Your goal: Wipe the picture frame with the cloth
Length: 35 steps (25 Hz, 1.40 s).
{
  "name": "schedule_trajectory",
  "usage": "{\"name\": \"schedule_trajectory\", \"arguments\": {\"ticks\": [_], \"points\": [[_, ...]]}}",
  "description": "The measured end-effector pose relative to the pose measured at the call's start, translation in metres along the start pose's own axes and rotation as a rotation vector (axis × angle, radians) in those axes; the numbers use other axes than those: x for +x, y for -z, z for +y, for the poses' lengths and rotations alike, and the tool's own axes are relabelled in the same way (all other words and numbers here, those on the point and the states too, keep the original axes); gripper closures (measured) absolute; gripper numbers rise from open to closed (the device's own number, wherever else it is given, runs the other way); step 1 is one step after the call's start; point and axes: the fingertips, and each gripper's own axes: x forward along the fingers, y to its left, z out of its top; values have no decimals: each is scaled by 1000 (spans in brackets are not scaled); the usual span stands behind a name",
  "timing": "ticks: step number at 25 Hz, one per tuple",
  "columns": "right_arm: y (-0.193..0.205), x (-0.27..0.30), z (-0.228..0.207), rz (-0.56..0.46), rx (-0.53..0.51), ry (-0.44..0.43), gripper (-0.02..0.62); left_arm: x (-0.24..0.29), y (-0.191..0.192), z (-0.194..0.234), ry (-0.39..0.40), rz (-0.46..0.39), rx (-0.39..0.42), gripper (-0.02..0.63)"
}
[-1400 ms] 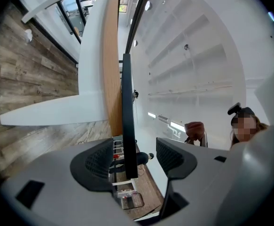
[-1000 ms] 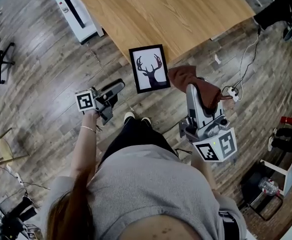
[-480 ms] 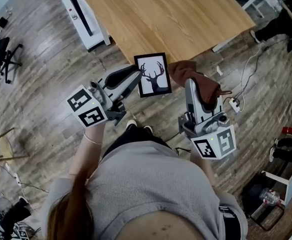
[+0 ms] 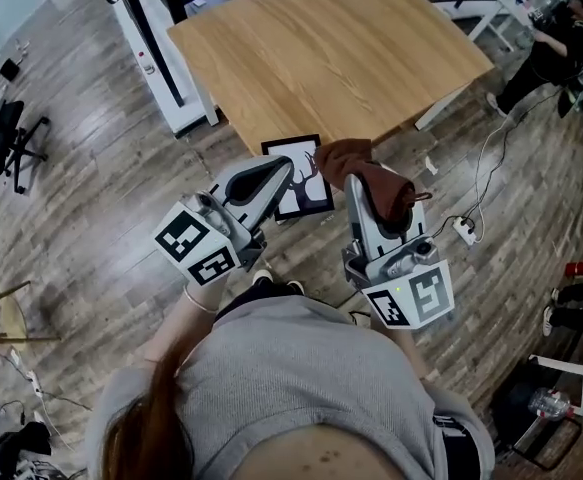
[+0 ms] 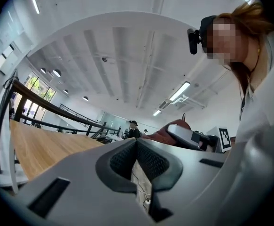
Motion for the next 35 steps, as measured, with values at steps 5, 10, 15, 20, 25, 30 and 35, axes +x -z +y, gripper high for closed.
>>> {"name": "schedule_trajectory", "arguments": {"ticks": [5,10,15,20,25,30,35], "points": [[2,-2,4,6,13,-11,499,4,-1,-7,-2,-20,24,597],[3,-12,6,22,25,-33,499,5,4,-13,-44,-25,6,597],[4,-31,1,20,48,-67,499,9,22,-24,-101,-24,15,597],[4,-50,0,15,84,-106,499,5,38,-39,-149,-30,17,597],[0,-60,3,2,92,-124,499,2,41,-54,-158,-10,51,597],[-4,-68,19,-9,103,-131,499,-22,38,-61,-180,-16,55,597],[-10,-89,45,-9,102,-129,499,-54,38,-83,-204,-38,39,597]]}}
